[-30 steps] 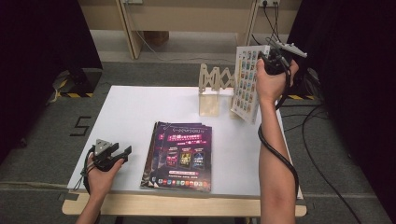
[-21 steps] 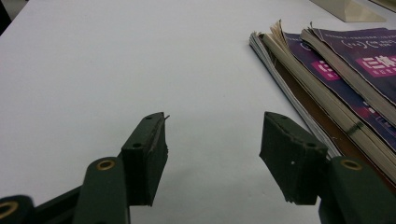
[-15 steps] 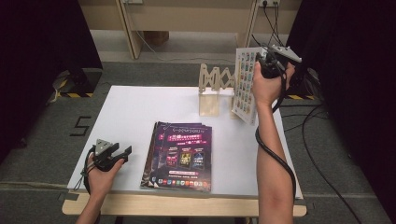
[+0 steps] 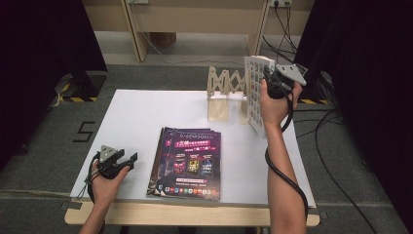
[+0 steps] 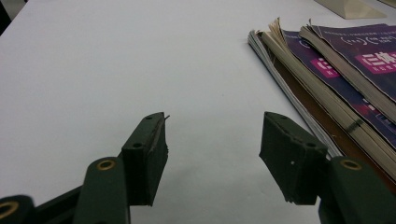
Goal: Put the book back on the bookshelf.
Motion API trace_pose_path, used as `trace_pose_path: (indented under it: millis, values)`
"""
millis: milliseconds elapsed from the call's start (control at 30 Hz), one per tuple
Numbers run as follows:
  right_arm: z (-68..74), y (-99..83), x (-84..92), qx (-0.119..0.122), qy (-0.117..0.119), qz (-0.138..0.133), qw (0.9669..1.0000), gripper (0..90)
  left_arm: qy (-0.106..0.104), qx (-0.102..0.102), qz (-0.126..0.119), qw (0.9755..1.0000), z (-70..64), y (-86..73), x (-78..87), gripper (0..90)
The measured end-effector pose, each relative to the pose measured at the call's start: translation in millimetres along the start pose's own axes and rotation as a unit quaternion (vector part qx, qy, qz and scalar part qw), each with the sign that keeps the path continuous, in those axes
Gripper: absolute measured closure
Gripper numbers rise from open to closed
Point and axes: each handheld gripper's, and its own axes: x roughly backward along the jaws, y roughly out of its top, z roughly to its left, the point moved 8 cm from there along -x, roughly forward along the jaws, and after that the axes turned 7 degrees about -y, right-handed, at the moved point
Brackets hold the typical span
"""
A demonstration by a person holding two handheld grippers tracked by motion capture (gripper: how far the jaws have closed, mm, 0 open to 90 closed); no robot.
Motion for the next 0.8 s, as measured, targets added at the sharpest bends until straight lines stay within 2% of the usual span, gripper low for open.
trace_pose_path:
  millis: [100,267,467,767,800]
  values:
    - [-3.8,-7.0,7.2,0.007,-0.003,-0.01,0.9999,74.3,0.0,-0.004,-0.001,1.0,-0.7,0.1,-0.3,40.4]
    - [-9.3,-12.8,9.4,0.007,-0.009,-0.006,0.9999,74.3,0.001,-0.005,0.001,1.0,-0.9,0.0,-0.4,40.4]
    - [-14.7,-21.1,11.9,-0.008,-0.005,0.004,0.9999,74.3,0.001,-0.004,0.001,1.0,-1.0,0.0,-0.7,40.4]
    - [-13.9,-27.4,20.7,0.004,0.001,-0.009,1.0,74.2,0.001,-0.006,0.0,1.0,-1.0,0.1,-0.1,40.4]
    - [-15.1,-31.6,25.0,0.009,0.001,-0.019,0.9998,74.2,0.001,-0.006,-0.001,1.0,-1.0,0.1,-0.2,40.4]
